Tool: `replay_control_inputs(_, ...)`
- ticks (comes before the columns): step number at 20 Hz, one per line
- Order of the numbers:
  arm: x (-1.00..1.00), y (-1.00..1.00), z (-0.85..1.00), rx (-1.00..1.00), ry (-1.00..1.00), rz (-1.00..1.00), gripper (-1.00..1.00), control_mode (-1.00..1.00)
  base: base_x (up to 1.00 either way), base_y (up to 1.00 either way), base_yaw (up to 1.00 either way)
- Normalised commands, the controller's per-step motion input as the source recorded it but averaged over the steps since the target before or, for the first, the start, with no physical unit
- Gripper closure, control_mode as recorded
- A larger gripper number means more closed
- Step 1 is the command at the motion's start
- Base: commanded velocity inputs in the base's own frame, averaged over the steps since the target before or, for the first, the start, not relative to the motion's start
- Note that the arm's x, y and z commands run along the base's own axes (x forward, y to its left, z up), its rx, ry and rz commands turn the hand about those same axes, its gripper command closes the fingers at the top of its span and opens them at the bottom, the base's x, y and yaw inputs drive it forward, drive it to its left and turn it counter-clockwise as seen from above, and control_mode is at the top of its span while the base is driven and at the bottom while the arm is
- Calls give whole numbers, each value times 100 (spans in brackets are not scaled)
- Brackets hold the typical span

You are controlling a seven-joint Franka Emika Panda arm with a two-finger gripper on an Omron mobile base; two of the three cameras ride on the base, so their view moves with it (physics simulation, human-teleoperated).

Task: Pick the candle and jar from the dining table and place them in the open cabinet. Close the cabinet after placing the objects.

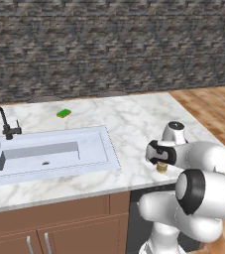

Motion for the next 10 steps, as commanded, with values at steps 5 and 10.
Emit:
replay_control_inputs(5,0,0,-16,0,1,-3,-100,-100,0,0,0)
replay_control_inputs(10,1,0,-19,0,1,-3,-100,-100,0,0,0)
